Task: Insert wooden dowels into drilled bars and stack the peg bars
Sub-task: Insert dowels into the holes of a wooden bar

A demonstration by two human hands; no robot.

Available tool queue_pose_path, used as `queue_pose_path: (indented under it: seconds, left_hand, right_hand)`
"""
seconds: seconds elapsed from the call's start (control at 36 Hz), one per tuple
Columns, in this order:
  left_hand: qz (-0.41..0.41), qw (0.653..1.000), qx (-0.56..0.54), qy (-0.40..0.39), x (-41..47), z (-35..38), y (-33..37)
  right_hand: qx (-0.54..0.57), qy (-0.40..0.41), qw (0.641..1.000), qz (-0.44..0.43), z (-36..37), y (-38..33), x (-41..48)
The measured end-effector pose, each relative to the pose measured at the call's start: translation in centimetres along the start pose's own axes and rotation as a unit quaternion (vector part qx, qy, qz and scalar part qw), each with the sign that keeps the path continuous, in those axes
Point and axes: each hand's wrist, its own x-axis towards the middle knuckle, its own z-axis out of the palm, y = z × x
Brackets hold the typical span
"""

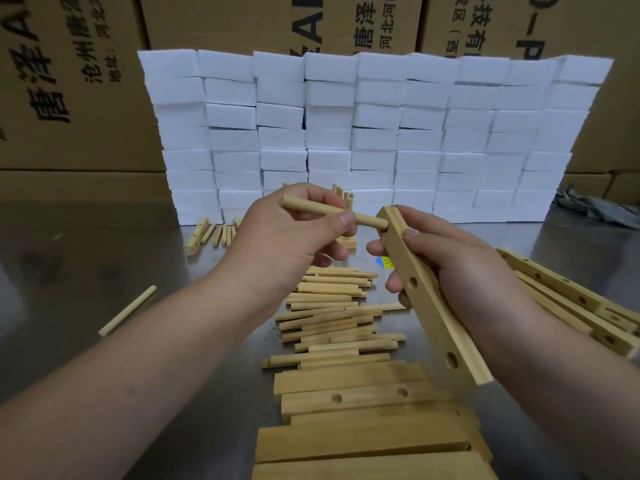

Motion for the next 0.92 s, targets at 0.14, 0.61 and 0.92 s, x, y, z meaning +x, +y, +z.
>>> queue_pose_path:
  seconds: [0.14,0.61,0.92]
  left_hand:
    - [0.001,1.000,-0.002,0.014,-0.2,0.4,-0.2]
    - [0.038,0.996,-0.065,0.046,-1.1,1.3,-0.6]
    - [-0.079,0.982,-0.169,0.041,-0.8,1.7,-1.1]
  right_hand:
    - [0.036,-0.005,0.999,0.014,-0.1,-0.1,0.2]
    - [-0.066,0.034,0.996,-0.054,0.5,-0.3,-0.9]
    - [-0.102,0.057,0.992,-0.053,0.4,0.3,-0.8]
